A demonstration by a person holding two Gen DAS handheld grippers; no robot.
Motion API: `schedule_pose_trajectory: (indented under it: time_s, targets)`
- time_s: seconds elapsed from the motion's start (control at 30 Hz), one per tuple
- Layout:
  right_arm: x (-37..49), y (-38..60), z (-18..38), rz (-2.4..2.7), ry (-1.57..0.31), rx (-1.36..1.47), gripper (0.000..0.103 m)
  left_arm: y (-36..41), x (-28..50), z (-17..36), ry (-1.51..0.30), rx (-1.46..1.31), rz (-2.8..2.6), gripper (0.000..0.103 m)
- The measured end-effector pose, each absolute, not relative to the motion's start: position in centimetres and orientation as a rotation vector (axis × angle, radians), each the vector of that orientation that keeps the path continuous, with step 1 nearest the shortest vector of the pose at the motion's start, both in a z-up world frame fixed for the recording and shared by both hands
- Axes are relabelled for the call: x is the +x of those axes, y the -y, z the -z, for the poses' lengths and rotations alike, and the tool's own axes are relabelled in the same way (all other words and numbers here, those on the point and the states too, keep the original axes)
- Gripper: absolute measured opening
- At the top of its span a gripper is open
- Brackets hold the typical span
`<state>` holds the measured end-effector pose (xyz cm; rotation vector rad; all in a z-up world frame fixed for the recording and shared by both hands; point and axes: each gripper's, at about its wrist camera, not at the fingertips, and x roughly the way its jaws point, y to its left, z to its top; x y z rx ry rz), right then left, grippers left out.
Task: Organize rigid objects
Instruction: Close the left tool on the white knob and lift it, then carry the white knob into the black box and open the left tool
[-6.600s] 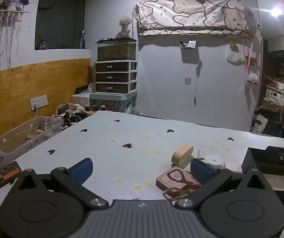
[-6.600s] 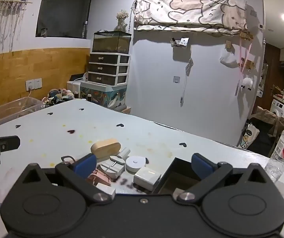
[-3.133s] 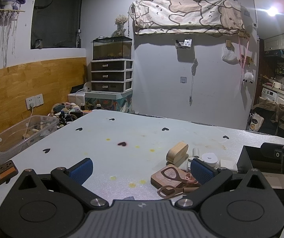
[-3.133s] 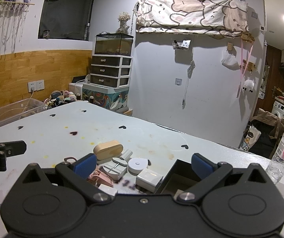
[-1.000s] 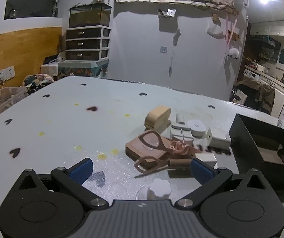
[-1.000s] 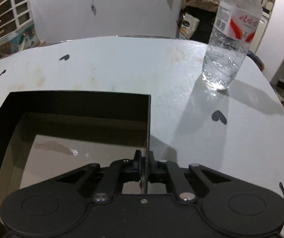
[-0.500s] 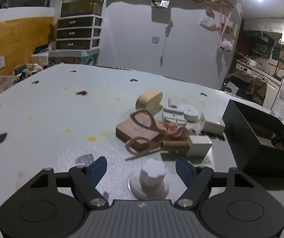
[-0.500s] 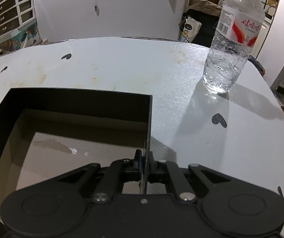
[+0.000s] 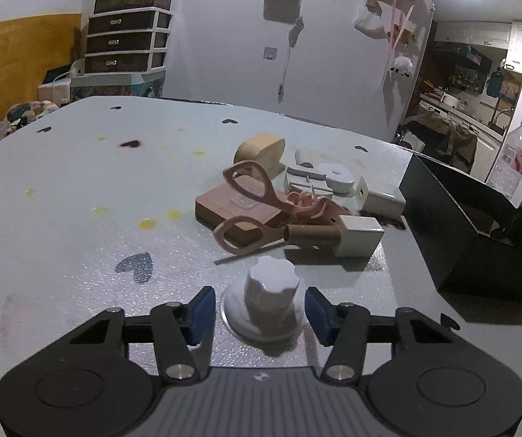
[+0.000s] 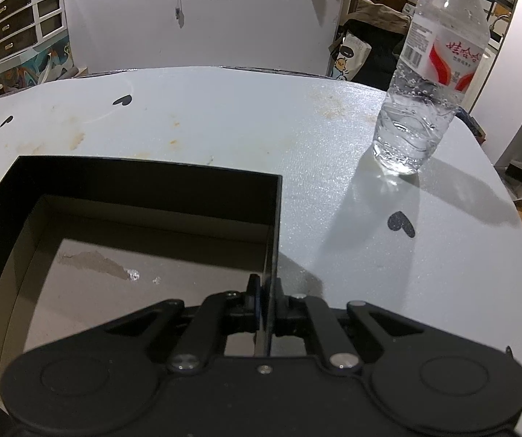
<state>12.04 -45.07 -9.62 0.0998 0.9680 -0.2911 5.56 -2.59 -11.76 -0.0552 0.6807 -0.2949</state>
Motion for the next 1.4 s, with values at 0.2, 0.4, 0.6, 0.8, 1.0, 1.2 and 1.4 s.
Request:
schedule_pose_trajectory:
  time_s: [0.2, 0.4, 0.6, 0.8, 1.0, 1.2, 1.4]
  targets:
    - [12.0, 45.0, 9.6, 0.292, -0.968, 0.093, 0.005, 3.1, 6.1, 11.7, -0.664, -0.060, 0.291, 0.046]
    - [12.0, 44.9, 9.6, 0.293, -0.968, 0.088, 0.006, 3.3, 5.8, 11.0, -0.627, -0.049, 0.294, 0.044]
    - [12.1, 44.8, 9.7, 0.293, -0.968, 0.087, 0.006, 4.6, 6.5, 8.4, -0.577, -0.042, 0.348, 0.030]
    - [12.1, 44.7, 9.7, 0.295, -0.968, 0.090, 0.006, 8.0, 8.0, 5.1, -0.517, -0.027, 0.445, 0.030]
    - [12.3, 44.6, 9.7, 0.298, -0.982, 0.071, 0.006, 12.4, 9.6, 2.9, -0.499, -0.009, 0.528, 0.030]
    - [12.8, 45.0, 9.5, 0.268, -1.013, 0.066, 0.006, 16.4, 10.8, 1.7, -0.490, 0.012, 0.579, 0.030]
    - [13.0, 45.4, 9.4, 0.243, -1.033, 0.077, 0.005, 19.3, 12.2, 1.8, -0.512, 0.027, 0.601, 0.030]
